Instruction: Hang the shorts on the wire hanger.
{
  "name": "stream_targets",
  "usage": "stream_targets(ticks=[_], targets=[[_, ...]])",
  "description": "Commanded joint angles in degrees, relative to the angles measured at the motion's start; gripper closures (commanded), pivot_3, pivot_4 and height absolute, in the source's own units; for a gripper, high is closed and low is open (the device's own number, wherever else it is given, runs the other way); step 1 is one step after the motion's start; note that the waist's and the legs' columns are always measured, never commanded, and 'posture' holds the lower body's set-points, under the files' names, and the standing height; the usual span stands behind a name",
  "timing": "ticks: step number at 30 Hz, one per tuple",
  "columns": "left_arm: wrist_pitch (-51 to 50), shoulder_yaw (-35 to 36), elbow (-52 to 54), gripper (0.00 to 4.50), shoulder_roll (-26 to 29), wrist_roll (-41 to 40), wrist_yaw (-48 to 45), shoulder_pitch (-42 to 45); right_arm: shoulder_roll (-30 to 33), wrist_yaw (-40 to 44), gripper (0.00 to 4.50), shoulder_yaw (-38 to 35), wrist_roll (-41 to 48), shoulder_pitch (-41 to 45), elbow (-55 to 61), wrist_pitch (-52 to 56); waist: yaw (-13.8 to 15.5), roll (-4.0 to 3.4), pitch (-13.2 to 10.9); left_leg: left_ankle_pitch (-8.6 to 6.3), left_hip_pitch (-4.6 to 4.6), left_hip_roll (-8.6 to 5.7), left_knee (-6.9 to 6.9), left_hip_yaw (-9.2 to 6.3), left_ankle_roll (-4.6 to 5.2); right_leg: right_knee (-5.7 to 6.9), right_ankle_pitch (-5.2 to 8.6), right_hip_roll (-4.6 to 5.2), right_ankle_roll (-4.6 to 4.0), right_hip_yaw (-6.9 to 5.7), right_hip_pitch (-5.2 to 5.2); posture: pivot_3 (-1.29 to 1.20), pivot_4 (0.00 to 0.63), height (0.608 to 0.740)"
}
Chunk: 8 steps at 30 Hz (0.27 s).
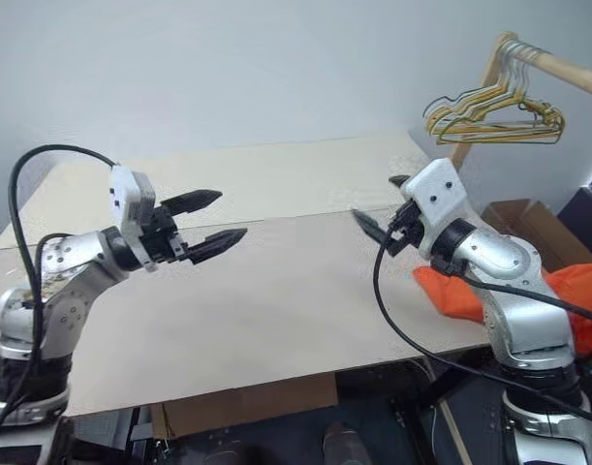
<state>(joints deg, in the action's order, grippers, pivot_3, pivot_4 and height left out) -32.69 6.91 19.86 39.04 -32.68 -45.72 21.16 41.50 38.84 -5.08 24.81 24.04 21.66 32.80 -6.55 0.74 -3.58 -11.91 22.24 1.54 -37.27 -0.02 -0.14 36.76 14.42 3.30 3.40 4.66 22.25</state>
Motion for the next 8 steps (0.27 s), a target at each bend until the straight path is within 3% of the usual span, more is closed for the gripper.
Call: stream_targets(ticks=[1, 8], targets=[[0.0, 1.1, 2.2, 0.00, 2.4, 0.4, -0.9, -1.3, 1.8, 4.7, 0.05, -0.3, 1.3, 1.4, -2.8, -0.1, 1.2, 0.11, -0.1, 0.00, 0.00, 0.02, 0.00, 0.03, 0.00, 0.00, -0.01, -0.01, -0.02, 0.00, 0.01, 0.03, 0.006, 0.740], [-0.7, 0.7, 3.3, 0.00, 4.8, 1.5, -0.8, -3.4, 1.6, 6.3, 0.05, 1.0, -1.0, 0.0, -3.0, -2.3, 4.2, 0.22, -0.1, 0.02, 0.06, 0.09, 0.00, 0.11, -0.03, 0.00, -0.03, -0.06, -0.11, 0.00, 0.13, 0.06, 0.014, 0.740]])
